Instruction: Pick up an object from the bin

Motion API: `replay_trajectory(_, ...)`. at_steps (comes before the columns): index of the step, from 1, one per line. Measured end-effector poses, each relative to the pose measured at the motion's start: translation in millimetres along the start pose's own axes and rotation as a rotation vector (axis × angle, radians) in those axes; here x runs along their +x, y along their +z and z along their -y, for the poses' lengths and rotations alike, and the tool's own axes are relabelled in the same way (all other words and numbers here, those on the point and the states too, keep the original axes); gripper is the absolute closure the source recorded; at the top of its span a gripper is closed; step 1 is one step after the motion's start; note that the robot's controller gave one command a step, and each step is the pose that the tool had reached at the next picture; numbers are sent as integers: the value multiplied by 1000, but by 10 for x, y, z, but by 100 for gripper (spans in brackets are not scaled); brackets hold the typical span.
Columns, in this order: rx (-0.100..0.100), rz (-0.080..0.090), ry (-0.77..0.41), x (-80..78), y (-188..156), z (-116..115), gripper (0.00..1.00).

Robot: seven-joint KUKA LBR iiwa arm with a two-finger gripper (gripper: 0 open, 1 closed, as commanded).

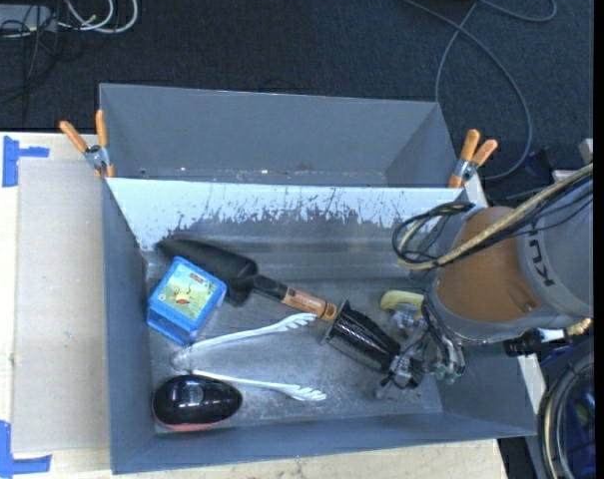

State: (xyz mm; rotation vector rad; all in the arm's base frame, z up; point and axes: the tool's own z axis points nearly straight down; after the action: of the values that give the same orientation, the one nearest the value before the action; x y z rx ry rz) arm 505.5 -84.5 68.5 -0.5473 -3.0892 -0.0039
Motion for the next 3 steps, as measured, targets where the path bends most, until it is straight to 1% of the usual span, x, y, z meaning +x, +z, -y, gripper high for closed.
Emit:
replay_trajectory(1,2,-5,188,144,0,75,100)
replay_trajectory(2,3,-5,187,144,0,74,100)
replay_trajectory(3,3,-9,186,156,-88,77,100)
